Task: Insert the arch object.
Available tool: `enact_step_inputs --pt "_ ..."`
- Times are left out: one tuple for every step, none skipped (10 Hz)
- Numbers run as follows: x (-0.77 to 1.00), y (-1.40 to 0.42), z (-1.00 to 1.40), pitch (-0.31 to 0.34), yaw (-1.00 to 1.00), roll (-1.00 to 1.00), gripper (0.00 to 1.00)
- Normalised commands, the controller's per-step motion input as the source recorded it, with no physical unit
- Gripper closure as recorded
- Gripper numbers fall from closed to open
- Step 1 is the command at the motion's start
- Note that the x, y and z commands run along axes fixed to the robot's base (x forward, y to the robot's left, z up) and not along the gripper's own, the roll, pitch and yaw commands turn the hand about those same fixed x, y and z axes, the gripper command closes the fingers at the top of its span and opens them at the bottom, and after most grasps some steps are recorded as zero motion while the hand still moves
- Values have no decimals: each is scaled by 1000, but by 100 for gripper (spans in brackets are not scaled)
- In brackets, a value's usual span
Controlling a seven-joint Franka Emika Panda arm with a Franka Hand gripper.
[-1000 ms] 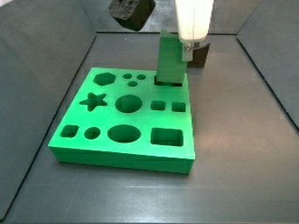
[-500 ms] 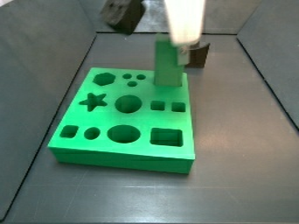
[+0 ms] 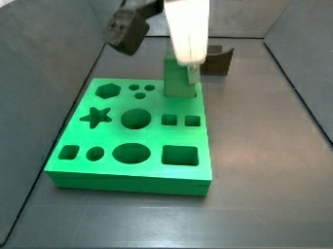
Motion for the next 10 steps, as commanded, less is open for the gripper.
enact_step_inputs --pt "160 -103 -631 -67 0 187 100" --pt "114 -100 -537 -34 0 200 100" --pt "0 -154 -431 3 0 313 100" --pt "0 -169 -126 204 0 473 100" --pt "0 -166 -17 337 -31 396 100" --pt "0 -189 0 381 -51 359 100" --pt "3 -151 -177 350 -46 297 100" --pt "0 0 -103 60 -17 49 100" --pt "0 0 0 -13 0 0 100" --pt "0 0 0 0 0 0 100"
